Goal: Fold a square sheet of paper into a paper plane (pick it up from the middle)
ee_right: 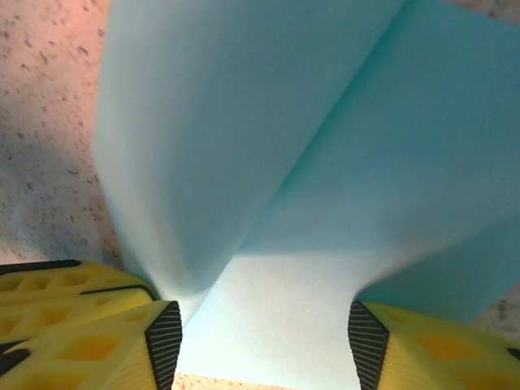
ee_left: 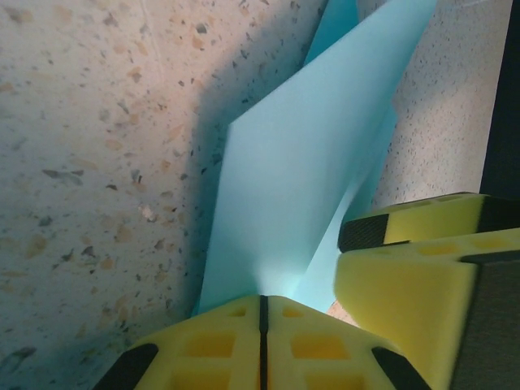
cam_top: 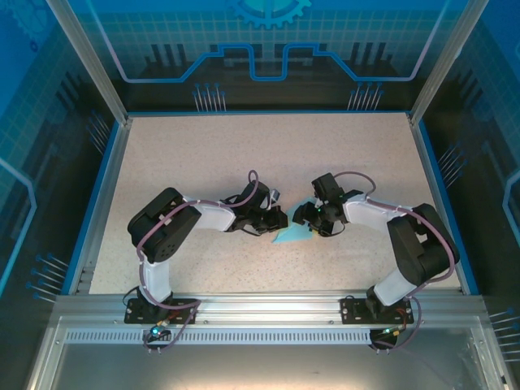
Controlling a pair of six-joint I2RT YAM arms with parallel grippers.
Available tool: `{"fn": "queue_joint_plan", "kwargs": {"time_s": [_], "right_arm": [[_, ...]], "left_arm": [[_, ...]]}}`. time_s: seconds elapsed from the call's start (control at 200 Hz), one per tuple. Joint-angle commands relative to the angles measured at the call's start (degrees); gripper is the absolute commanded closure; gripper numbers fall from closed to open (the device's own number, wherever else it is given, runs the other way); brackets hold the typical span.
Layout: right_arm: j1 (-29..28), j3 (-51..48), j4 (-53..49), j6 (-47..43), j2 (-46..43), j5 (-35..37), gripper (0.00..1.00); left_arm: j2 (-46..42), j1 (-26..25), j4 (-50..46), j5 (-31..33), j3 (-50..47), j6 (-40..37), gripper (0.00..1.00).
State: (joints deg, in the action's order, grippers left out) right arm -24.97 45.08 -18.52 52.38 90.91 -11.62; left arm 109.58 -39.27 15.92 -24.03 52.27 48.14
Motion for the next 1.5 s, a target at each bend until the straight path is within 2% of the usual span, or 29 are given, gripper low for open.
{"fn": "queue_joint_plan", "kwargs": {"time_s": [0.0,0.46,0.805,1.11,1.495], "right_arm": [[1.0,-1.3,2.4,1.4,1.0,-2.1,0.38],[1.7,0.7,-4.6,1.2,4.0,3.3,0.31],[2.5,0.4,-6.9,2.1,5.7,5.9,0.4],[2.8,0.4,-7.6,2.5,7.2,7.0,0.43],[4.0,0.7,-8.7,4.7,8.6,6.8,0.46]], "left_arm": [[1.1,-0.4,0.7,-2.3,0.8,0.7,0.89],[1.7,-1.0,0.3,-5.6,2.3,-0.8,0.88],[-3.0,-0.8,1.2,-4.1,-0.6,-0.9,0.83],[-4.9,-0.2,4.9,-0.8,-4.8,0.9,0.76],[-7.8,-0.2,6.2,1.4,-7.3,-4.8,0.69]]}}
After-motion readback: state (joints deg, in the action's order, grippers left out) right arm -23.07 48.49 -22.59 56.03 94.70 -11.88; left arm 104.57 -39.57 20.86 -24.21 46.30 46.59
